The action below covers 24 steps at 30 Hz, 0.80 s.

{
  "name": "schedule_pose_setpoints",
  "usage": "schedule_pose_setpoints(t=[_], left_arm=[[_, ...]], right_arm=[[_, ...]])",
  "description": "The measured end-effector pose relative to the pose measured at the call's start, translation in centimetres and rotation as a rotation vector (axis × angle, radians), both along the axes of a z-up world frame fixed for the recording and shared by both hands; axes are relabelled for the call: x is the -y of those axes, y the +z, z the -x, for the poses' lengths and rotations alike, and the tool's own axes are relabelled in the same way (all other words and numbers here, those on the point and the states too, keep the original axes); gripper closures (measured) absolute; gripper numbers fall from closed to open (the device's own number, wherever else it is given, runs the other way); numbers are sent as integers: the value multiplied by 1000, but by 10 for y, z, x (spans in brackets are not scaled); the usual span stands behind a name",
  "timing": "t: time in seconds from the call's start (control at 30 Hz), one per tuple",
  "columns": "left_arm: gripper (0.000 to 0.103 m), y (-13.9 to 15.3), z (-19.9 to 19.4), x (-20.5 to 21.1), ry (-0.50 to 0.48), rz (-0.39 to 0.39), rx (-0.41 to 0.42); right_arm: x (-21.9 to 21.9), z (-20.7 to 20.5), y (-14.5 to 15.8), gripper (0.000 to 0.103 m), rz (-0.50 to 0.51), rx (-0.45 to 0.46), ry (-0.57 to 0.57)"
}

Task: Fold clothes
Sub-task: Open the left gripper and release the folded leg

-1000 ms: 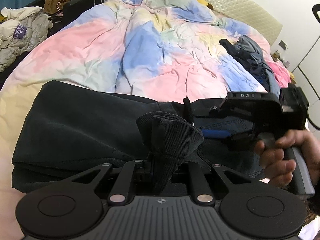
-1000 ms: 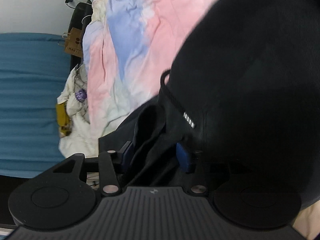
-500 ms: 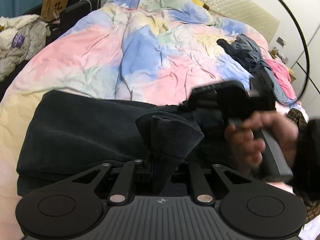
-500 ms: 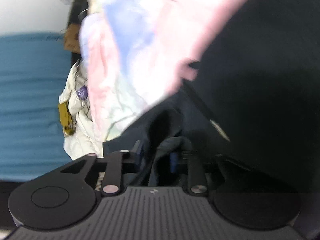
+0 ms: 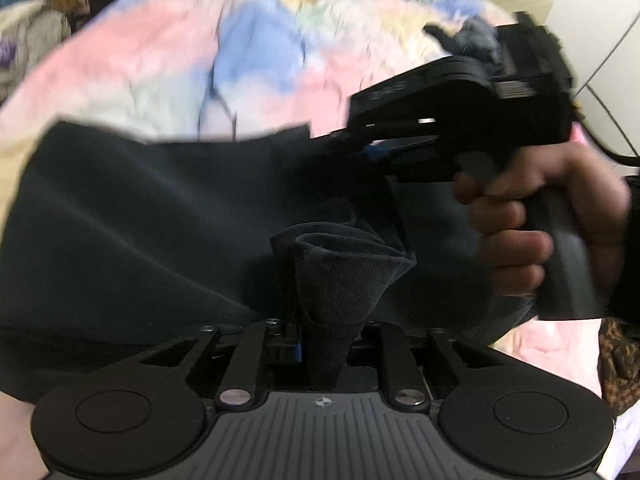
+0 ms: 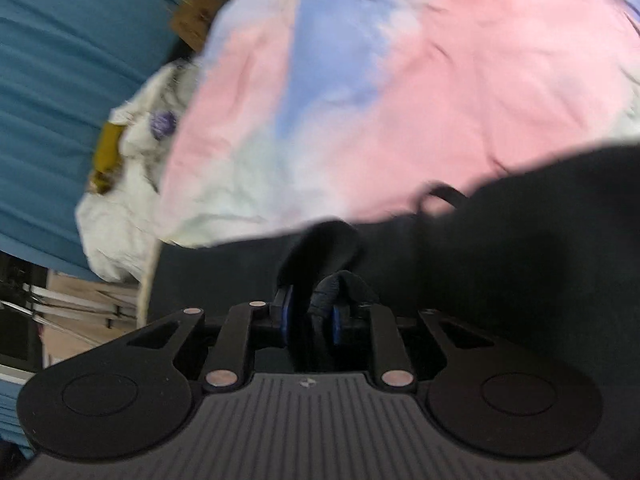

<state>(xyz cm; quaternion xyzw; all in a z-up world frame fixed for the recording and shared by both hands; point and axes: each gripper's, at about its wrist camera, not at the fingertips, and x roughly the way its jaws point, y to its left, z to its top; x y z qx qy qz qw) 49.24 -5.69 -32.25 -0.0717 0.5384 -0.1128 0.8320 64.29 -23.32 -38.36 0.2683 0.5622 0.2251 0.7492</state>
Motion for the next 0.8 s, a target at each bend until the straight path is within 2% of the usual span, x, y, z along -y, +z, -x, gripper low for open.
schedule_pose_setpoints(t=[0.1, 0.17, 0.3, 0.4, 0.47, 0.53, 0.63, 0.8], left_arm=[[77, 0, -4, 3, 3, 9, -12], [68, 4, -5, 3, 14, 27, -17], [62, 11, -5, 4, 27, 30, -19], [48, 17, -2, 5, 37, 51, -24], [34, 22, 1, 7, 43, 59, -23], [28, 26, 5, 9, 44, 53, -17], [23, 31, 8, 11, 36, 40, -9], [23, 41, 14, 11, 52, 21, -7]], right_arm=[[5, 11, 5, 74, 39, 4, 44], [9, 19, 14, 73, 47, 26, 60], [26, 38, 33, 73, 43, 62, 46], [47, 58, 46, 72, 34, 90, 2], [64, 76, 54, 70, 26, 102, -26], [79, 92, 55, 67, 38, 104, -55], [107, 117, 54, 67, 67, 90, -132], [155, 157, 43, 64, 105, 55, -273]])
